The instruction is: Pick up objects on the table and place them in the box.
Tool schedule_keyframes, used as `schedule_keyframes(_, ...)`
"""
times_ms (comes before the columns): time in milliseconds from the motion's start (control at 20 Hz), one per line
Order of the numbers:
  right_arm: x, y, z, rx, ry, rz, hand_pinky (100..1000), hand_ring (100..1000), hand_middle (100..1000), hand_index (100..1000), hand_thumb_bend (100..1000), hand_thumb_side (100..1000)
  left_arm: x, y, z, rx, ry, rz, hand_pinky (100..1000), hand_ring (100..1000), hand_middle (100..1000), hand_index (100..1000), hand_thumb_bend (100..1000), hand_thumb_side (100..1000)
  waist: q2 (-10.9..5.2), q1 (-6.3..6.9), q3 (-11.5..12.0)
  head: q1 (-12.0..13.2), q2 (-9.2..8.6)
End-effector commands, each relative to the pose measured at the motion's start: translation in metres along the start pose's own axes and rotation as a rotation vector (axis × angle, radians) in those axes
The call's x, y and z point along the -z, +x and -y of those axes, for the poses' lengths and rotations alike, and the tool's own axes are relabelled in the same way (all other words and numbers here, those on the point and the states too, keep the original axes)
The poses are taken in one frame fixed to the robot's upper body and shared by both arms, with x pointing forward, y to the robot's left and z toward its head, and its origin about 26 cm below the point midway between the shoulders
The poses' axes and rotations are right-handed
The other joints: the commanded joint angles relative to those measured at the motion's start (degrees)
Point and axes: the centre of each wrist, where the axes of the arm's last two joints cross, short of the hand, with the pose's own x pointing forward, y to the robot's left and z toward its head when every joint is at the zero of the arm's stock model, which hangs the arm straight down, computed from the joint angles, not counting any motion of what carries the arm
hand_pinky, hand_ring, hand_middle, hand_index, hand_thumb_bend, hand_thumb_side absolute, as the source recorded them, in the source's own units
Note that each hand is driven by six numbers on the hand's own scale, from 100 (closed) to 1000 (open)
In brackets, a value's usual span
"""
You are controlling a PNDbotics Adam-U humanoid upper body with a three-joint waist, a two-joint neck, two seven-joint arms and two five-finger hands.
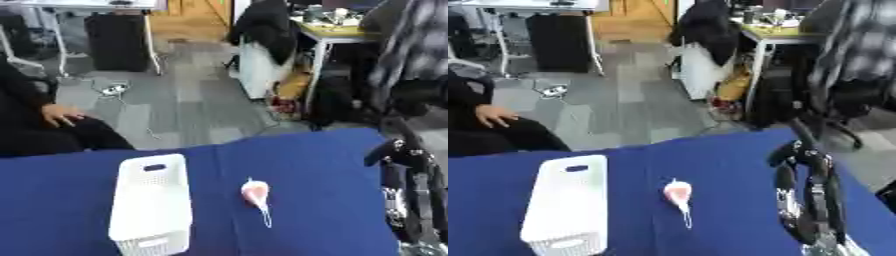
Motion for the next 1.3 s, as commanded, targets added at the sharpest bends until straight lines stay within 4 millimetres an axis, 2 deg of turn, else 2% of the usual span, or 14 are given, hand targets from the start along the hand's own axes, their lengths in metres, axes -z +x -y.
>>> schedule_keyframes(50,0.007,0.0,0.004,0.082,-0.129,0.111,100,396,432,1000,100,1000,0.007,0.008,-0.006,0.034,-0.031,0.036,667,793,888,810,114,922,-0.46,-0.02,-0.04,-0.46,-0.27)
schedule_keyframes(300,0.004,0.001,0.004,0.047,-0.118,0.085,100,412,460,1000,106,1000,0.007,0.008,-0.007,0.037,-0.018,0.033,667,794,888,809,115,921,-0.47,-0.03,0.11,-0.38,-0.17)
schedule_keyframes(400,0.002,0.001,0.004,0.02,-0.108,0.067,100,423,475,1000,164,1000,0.007,0.008,-0.007,0.04,-0.011,0.032,668,794,888,809,116,921,-0.47,-0.01,0.45,-0.43,-0.46)
schedule_keyframes(500,-0.001,0.002,0.003,-0.018,-0.094,0.04,102,448,510,1000,270,1000,0.006,0.009,-0.009,0.044,0.001,0.031,667,794,888,809,118,920,-0.45,0.07,0.8,-0.23,-1.2)
schedule_keyframes(600,-0.007,0.004,0.003,-0.068,-0.059,-0.01,121,463,534,1000,324,1000,0.005,0.01,-0.01,0.051,0.017,0.027,668,794,888,809,118,920,-0.43,0.14,1.0,-0.27,-2.26)
schedule_keyframes(800,-0.032,0.01,0.007,-0.227,0.176,-0.139,262,558,662,1000,498,1000,0.003,0.013,-0.013,0.066,0.041,0.018,668,794,888,809,120,920,-0.51,0.04,1.11,-2.35,-3.53)
schedule_keyframes(850,-0.037,0.012,0.008,-0.269,0.244,-0.17,350,596,699,1000,526,1000,0.003,0.014,-0.014,0.068,0.044,0.016,667,794,888,808,120,921,-0.51,0.0,1.12,-2.82,-3.71)
schedule_keyframes(900,-0.041,0.013,0.01,-0.31,0.31,-0.202,401,615,716,1000,559,1000,0.003,0.015,-0.014,0.071,0.046,0.014,667,794,888,808,120,920,-0.5,-0.04,1.14,-3.18,-3.87)
schedule_keyframes(950,-0.045,0.014,0.011,-0.348,0.373,-0.239,540,682,749,1000,607,1000,0.003,0.015,-0.014,0.073,0.047,0.013,667,794,888,808,120,920,-0.46,-0.1,1.17,-3.44,-3.99)
schedule_keyframes(1000,-0.048,0.014,0.013,-0.389,0.438,-0.275,594,708,767,1000,624,1000,0.003,0.016,-0.015,0.075,0.047,0.011,667,794,888,808,120,920,-0.42,-0.16,1.2,-3.62,-4.1)
schedule_keyframes(1150,-0.05,0.013,0.018,-0.497,0.58,-0.355,701,759,793,1000,659,1000,0.002,0.017,-0.015,0.079,0.044,0.005,667,793,889,808,120,921,-0.27,-0.34,1.21,-3.83,-4.36)
schedule_keyframes(1300,-0.045,0.011,0.018,-0.556,0.644,-0.427,736,779,802,1000,679,1000,0.002,0.016,-0.015,0.077,0.041,0.003,667,793,889,808,120,921,-0.16,-0.45,1.35,-3.89,-4.4)
